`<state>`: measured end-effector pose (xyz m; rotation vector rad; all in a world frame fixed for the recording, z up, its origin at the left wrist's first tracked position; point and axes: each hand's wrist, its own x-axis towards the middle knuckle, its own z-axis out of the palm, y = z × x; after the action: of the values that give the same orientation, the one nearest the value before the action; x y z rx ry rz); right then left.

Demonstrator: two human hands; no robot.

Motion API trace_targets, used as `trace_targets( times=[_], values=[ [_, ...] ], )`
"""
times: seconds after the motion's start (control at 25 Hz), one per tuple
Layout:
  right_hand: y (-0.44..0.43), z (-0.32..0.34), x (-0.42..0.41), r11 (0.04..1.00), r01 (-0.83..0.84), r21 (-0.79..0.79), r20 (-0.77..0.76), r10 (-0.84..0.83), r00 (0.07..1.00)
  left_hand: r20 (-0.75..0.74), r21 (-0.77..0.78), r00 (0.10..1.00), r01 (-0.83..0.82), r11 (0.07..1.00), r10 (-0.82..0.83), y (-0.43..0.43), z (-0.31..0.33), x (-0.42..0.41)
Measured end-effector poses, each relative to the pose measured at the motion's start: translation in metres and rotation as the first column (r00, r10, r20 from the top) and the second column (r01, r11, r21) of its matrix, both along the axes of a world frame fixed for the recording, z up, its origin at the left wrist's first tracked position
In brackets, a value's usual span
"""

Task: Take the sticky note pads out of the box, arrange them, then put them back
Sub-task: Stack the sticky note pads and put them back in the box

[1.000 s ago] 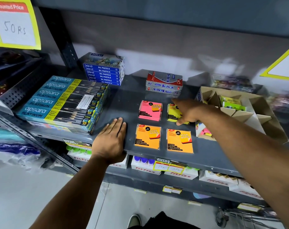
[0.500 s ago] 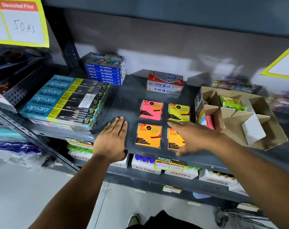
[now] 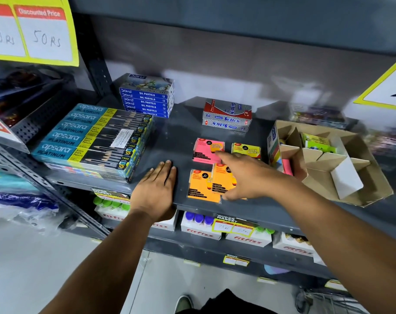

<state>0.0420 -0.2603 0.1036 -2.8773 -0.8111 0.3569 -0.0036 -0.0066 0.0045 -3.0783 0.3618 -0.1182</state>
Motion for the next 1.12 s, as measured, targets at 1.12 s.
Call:
trace_targets(
  times=[1.12],
  values=[
    [0.043, -0.026, 0.006, 0.997, -0.034, -0.065, -0.008, 0.033, 0.999, -0.006, -0.026, 1.0, -0.003, 1.0, 0.003, -0.001, 0.002, -0.002]
  ],
)
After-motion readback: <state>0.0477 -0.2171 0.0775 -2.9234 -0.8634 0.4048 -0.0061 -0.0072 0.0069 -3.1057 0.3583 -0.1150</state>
